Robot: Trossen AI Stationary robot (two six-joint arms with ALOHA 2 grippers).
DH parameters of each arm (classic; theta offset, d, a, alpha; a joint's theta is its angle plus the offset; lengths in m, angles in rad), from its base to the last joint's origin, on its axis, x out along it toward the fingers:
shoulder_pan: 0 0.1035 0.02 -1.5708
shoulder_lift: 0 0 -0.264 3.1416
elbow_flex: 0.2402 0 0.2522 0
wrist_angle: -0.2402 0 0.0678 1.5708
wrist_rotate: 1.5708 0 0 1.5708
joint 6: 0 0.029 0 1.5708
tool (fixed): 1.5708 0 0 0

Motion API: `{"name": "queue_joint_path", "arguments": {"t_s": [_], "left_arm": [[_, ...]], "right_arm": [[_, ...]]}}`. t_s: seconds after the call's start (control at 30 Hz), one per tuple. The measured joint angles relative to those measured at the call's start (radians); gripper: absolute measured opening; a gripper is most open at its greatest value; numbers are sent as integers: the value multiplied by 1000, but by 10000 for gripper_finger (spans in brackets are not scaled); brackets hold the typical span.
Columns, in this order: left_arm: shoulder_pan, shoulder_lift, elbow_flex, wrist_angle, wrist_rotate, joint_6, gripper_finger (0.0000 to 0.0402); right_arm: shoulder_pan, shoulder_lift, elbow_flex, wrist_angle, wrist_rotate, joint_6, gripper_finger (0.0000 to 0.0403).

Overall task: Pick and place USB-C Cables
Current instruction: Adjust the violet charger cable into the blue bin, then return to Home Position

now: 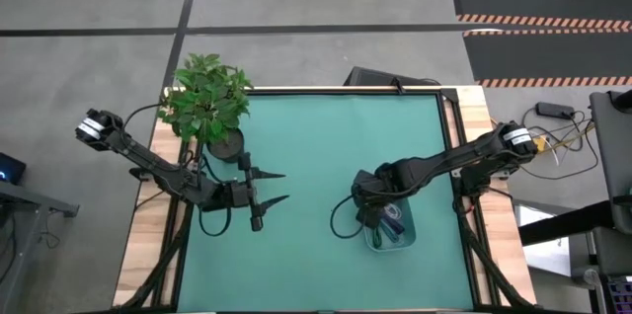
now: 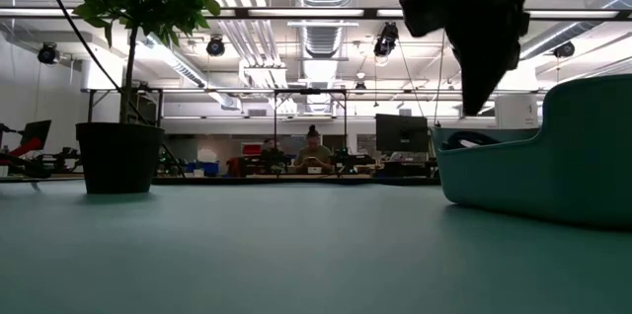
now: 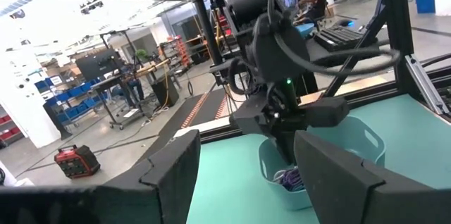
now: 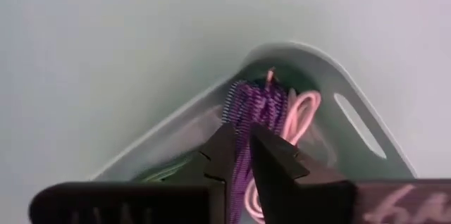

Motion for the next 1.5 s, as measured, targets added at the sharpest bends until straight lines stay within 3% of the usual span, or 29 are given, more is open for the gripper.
{"name": "queue_joint_path", "arguments": {"t_s": [0.4,0.7,0.9,1.17,1.5], "left_arm": [[0,0,0,0,0,0,215],[0,0,0,2,0,0,215],[-4,-15,0,-4,2,-49,215],[-71,-62,1,-49,6,-152,215],[-175,-131,1,-77,7,-153,215]], "right_arm": [[0,0,-161,133,-9,20,33],[0,-10,-118,106,-9,-1,33],[0,-29,-33,28,0,-93,33],[0,-78,-1,61,32,-230,34],[0,-126,-6,184,132,-427,34]]}}
